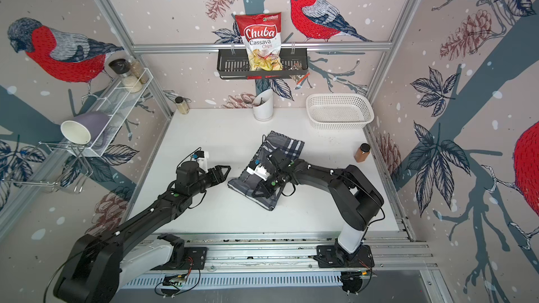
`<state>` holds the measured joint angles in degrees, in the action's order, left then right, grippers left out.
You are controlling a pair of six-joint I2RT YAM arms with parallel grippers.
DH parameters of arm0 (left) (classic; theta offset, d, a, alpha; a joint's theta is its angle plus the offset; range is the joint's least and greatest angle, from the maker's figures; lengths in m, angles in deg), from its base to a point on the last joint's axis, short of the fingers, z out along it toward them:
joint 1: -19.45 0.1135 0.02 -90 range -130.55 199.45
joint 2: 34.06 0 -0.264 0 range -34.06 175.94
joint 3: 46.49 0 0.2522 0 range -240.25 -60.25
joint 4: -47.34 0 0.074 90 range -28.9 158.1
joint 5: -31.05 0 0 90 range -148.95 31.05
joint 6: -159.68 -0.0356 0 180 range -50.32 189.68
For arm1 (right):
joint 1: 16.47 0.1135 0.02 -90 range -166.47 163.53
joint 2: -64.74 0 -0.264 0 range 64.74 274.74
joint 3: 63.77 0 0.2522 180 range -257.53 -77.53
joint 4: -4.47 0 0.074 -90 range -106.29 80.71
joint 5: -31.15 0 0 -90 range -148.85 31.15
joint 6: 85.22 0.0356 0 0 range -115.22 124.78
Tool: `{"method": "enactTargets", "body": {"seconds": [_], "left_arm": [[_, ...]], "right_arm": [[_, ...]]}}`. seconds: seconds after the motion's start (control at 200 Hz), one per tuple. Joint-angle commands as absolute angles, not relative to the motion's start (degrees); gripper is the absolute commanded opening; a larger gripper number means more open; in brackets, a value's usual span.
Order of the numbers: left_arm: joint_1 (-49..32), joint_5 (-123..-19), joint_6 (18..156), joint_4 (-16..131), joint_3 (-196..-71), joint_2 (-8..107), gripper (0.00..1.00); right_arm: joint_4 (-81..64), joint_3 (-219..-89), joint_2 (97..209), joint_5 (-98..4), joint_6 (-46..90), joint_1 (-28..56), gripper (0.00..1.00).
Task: Roll up the pillowcase
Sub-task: Roll the pillowcase at the center of the board.
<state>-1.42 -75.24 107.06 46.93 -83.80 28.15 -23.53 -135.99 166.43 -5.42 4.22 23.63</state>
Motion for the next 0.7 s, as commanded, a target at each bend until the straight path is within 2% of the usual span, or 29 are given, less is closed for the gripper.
{"method": "enactTargets", "body": {"seconds": [0.0, 0.095, 0.275, 0.42, 0.485, 0.53, 0.535, 0.695], "left_arm": [[-5.2, -76.3, 103.4, 43.5, -86.0, 31.0, 0.74], [-7.3, -75.5, 103.1, 41.8, -87.3, 35.0, 0.75], [-7.8, -73.3, 102.5, 40.5, -87.2, 40.2, 0.75], [-7.9, -72.1, 101.8, 41.4, -87.1, 44.3, 0.69], [-8.0, -71.8, 101.6, 41.8, -87.2, 46.6, 0.57], [-8.0, -71.8, 101.6, 42.0, -87.4, 48.1, 0.52], [-8.0, -71.8, 101.6, 42.0, -87.4, 48.3, 0.51], [-8.1, -71.4, 101.7, 42.3, -88.0, 51.1, 0.45]], "right_arm": [[-22.8, -137.2, 169.6, 8.1, 7.7, 20.1, 0.0], [-25.7, -139.2, 173.5, 4.7, 5.6, 19.2, 0.0], [-22.8, -139.3, 177.8, 1.9, 8.2, 19.0, 0.0], [-20.9, -137.5, 178.3, -1.1, 10.0, 18.7, 0.01], [-20.4, -137.0, 178.1, -4.9, 11.3, 18.6, 0.12], [-20.1, -136.7, 177.6, -6.9, 11.8, 18.5, 0.27], [-20.1, -136.6, 177.5, -7.4, 11.8, 18.5, 0.32], [-18.9, -135.2, 172.0, -16.0, 12.8, 18.8, 0.69]]}}
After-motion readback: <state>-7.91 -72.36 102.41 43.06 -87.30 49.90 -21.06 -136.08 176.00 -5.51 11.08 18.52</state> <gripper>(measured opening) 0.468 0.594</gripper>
